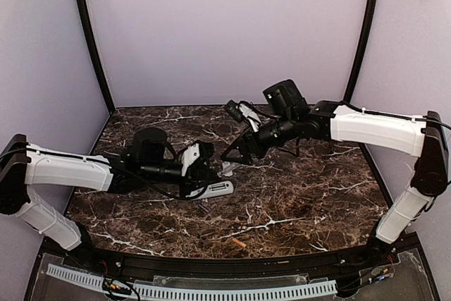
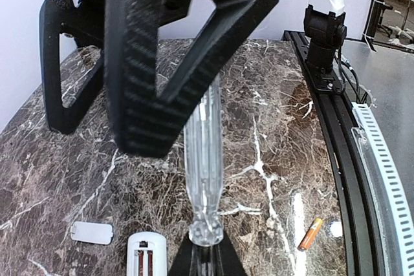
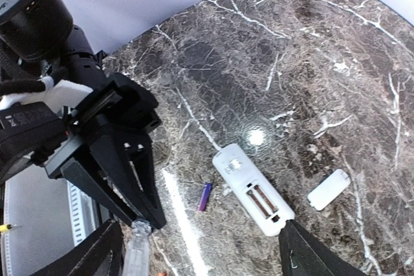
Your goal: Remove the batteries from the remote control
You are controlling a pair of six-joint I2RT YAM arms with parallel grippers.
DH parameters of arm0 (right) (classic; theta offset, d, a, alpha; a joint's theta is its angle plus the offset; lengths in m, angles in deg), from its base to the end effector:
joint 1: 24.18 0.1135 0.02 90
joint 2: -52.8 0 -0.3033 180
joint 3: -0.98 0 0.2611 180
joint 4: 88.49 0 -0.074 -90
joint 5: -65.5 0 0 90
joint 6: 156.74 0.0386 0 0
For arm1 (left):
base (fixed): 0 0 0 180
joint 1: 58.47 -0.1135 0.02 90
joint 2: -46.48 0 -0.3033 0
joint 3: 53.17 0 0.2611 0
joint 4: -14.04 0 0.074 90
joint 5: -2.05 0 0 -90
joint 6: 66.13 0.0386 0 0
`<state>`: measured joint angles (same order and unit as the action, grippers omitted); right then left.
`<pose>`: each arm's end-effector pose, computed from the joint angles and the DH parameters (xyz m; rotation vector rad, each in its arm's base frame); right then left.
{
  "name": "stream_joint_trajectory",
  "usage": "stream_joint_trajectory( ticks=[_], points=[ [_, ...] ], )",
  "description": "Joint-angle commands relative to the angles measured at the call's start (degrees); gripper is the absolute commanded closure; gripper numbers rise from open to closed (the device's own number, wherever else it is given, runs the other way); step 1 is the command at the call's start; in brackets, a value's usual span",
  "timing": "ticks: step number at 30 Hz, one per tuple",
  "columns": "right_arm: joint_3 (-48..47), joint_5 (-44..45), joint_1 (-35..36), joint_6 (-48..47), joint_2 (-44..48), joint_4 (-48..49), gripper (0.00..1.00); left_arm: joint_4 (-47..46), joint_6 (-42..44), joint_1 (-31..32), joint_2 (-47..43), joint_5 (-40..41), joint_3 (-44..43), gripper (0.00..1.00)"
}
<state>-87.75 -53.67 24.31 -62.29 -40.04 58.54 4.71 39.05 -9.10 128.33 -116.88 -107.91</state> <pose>0.2387 0.2981 0.3328 -1.1467 2.0351 1.0535 0.1890 -0.2490 0.2618 1.3192 1.4180 -0.8775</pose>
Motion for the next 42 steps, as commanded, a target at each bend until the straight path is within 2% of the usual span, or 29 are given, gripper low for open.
stream_joint_trajectory(
  ticks=[1, 3, 5, 12, 20, 29, 34, 42],
  points=[
    [-2.3, 4.0, -1.6, -0.4, 0.5, 1.1, 0.12, 2.3, -1.6, 0.2, -4.8, 2.2, 2.9, 1.0],
    [-2.1, 6.3, -2.3, 0.2, 1.3, 1.2, 0.1, 2.2, -2.7, 0.1, -6.6, 3.3, 4.1, 1.0],
    [-1.4, 8.8, -3.0, 1.1, 2.4, 1.4, 0.02, 2.1, -4.2, 0.2, -8.4, 4.5, 5.3, 1.0],
    [4.5, 21.2, -5.7, 5.5, 7.6, 4.2, 0.01, 3.3, -9.5, 0.2, -14.2, 11.4, 9.3, 0.99],
    [10.1, 32.6, -6.7, 5.9, 11.9, 10.2, 0.01, 8.1, -14.2, 0.2, -22.4, 21.0, 13.7, 1.0],
    [10.2, 33.3, -7.4, 5.0, 10.2, 11.2, 0.01, 14.7, -26.9, 0.1, -30.2, 35.2, 18.3, 1.0],
    [12.7, 34.4, -7.4, 6.5, 11.0, 11.0, 0.01, 20.0, -35.3, 0.1, -30.2, 40.5, 19.0, 1.0],
    [17.7, 36.9, -7.4, 8.6, 13.4, 10.2, 0.01, 29.2, -44.1, 0.2, -28.5, 45.7, 18.2, 1.0]
  ],
)
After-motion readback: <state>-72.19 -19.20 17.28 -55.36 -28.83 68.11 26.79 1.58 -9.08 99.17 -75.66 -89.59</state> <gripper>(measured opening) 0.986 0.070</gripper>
